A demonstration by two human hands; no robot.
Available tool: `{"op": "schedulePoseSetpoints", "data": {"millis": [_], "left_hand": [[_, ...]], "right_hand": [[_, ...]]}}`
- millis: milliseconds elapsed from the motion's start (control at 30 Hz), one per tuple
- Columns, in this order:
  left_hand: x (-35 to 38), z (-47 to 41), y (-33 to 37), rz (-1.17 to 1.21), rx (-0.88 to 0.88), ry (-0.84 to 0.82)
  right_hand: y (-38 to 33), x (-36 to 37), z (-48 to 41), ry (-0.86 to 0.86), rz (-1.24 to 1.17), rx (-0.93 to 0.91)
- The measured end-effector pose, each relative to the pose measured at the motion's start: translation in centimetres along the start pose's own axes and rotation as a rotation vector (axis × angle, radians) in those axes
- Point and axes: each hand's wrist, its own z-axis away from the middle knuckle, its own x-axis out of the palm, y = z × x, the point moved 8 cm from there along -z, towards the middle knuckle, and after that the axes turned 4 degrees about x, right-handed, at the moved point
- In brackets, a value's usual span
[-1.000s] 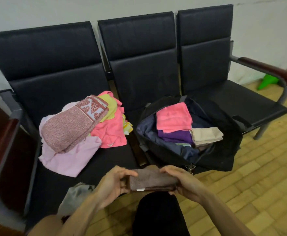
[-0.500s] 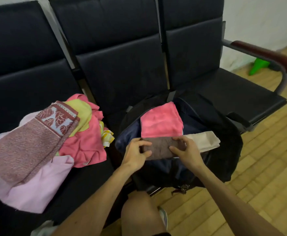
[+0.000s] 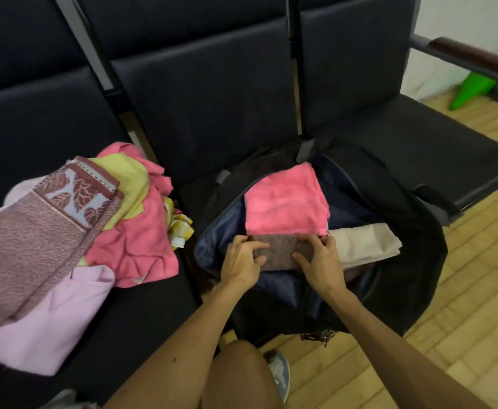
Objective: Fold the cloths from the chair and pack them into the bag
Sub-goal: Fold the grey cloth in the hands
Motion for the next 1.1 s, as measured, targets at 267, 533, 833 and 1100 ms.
{"op": "schedulePoseSetpoints", "data": {"millis": [267, 533, 833, 1100], "left_hand": [[-2.2, 1.2, 0.9, -0.056, 0.075, -0.017], [-15.2, 11.5, -2.2, 0.226, 0.142, 0.231], [-21.1, 30.5, -23.1, 0.085, -0.309, 0.300], [-15.0, 32.9, -27.9, -0.053, -0.343, 0.121]], "right_hand": [[-1.8, -1.8, 0.4, 0.072, 0.201, -0.033], [-13.3, -0.3, 8.6, 0.035, 0.028, -0.335], [-24.0, 19.4, 26.2, -0.589, -0.005, -0.472], [-22.1, 26.8, 29.3, -0.624, 0.314, -0.446]]}}
